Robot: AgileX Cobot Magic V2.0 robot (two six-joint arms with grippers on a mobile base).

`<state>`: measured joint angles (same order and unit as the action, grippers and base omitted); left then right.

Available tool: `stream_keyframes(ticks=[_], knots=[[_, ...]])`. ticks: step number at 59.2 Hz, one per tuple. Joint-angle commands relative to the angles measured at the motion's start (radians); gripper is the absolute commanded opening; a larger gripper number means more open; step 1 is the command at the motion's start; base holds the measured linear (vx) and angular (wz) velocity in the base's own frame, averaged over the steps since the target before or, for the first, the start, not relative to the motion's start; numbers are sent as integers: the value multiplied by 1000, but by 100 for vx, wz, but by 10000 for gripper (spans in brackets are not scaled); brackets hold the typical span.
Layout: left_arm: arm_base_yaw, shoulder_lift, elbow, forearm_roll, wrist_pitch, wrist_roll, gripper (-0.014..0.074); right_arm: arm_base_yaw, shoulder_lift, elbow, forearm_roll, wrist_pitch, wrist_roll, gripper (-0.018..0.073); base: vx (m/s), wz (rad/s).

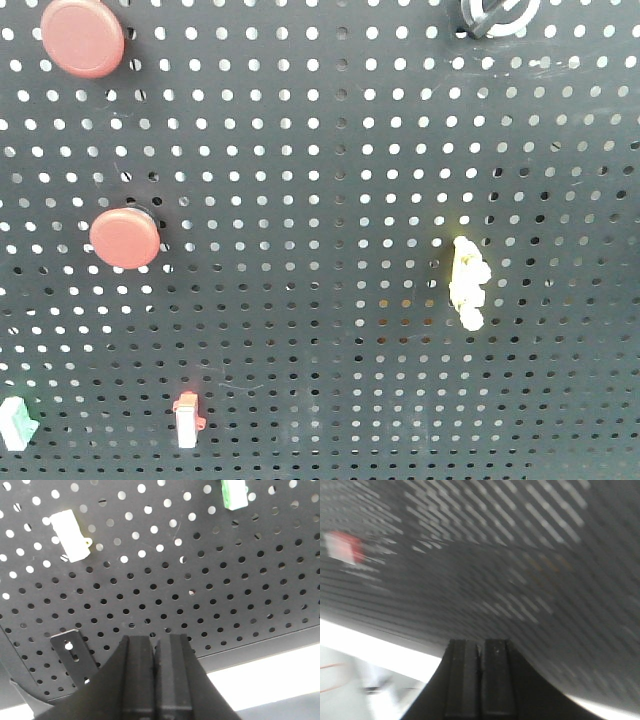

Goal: Rotate knob clockwise with right arm

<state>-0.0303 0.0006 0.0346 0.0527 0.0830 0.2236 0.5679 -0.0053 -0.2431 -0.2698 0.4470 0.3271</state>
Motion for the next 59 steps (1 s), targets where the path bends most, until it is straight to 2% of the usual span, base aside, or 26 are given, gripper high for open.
stream_keyframes(ticks=[1,8,16,20,28,34,42,59], knots=[[-1,14,16,-5,-83,-3,-6,-132,-9,54,58,-132,-106,-11,0,0],[-1,14,16,-5,-83,-3,-6,-267,-10,180,152,-293,-198,-11,0,0],[-1,14,16,-5,-83,-3,-6,-394,-10,276,248,-447,-202,-11,0,0],[-1,14,16,-5,-83,-3,-6,-454,-10,282,227,-455,-208,-11,0,0],[-1,14,16,-5,-83,-3,-6,-563,-10,282,82,-455,-210,-11,0,0],[-1,14,16,-5,-83,-3,-6,-627,-10,282,92,-447,-210,-11,0,0],[-1,14,16,-5,-83,-3,-6,-672,-17,282,125,-402,-210,-11,0,0],[-1,14,16,-5,-83,-3,-6,-675,-17,282,120,-402,-210,-11,0,0]])
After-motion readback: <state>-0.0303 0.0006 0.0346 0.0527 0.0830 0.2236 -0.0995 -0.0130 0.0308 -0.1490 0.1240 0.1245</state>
